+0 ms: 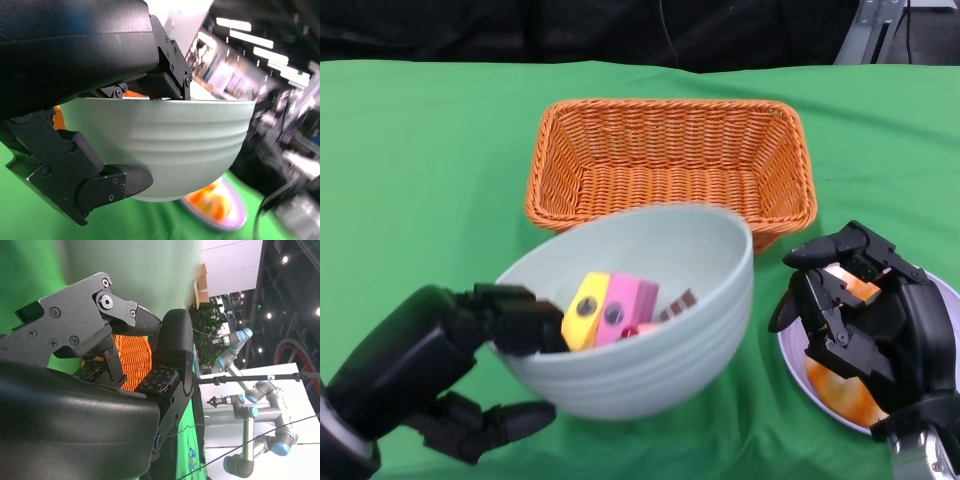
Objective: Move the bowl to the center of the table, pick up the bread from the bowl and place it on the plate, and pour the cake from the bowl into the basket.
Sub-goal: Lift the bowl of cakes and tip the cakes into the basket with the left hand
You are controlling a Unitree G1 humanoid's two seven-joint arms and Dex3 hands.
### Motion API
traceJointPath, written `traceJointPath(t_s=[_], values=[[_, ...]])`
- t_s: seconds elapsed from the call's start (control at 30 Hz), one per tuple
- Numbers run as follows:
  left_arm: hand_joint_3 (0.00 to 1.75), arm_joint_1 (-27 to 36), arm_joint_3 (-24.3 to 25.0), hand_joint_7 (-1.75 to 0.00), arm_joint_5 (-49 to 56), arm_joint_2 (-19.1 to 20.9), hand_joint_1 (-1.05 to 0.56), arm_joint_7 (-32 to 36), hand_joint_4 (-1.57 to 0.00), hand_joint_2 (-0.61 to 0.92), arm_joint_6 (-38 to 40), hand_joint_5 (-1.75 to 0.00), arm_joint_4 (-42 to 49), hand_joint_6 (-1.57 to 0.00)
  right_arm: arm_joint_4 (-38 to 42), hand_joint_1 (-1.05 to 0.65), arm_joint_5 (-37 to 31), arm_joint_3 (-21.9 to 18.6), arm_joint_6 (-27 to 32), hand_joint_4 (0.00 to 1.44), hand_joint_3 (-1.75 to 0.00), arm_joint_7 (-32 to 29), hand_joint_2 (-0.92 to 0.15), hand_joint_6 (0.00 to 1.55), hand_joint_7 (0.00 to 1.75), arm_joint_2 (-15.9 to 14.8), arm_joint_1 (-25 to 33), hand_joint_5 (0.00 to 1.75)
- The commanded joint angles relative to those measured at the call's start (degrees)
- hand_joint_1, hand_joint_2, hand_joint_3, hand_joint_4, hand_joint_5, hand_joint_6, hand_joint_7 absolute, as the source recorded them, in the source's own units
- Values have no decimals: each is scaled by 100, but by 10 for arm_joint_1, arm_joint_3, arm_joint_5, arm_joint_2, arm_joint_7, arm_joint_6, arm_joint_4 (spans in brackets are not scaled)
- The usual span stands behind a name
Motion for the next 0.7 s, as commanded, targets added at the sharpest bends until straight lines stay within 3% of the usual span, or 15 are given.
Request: traceJointPath(t_s=[0.03, 0.17, 0.33, 0.47, 0.7], values=[[128, -11, 14, -135, -50, -29, 4, -15, -73, 42, 22, -173, -17, -79, 8, -7, -2, -5, -11, 74, -84, 0, -69, 75, 115, -2, -2, 158], [124, -42, 12, -132, -112, -86, 7, -37, -76, 48, 49, -174, -7, -85, 22, -6, -8, -6, -24, 76, -80, 0, -72, 76, 114, -3, -5, 156], [118, -98, 17, -141, -155, -128, 4, -87, -75, 52, 78, -173, 24, -80, 36, -7, -2, -6, -31, 77, -80, 10, -72, 76, 114, 0, -7, 155], [123, -174, 26, -151, -123, -153, 2, -75, -70, 53, 168, -174, 54, -71, 62, -6, -23, -1, -62, 80, -79, 6, -71, 77, 114, 6, -7, 153], [122, -274, 41, -150, -66, -193, -1, -66, -71, 54, 163, -172, 160, -72, 92, -4, -41, 6, -92, 78, -90, 10, -67, 75, 120, 9, -7, 156]])
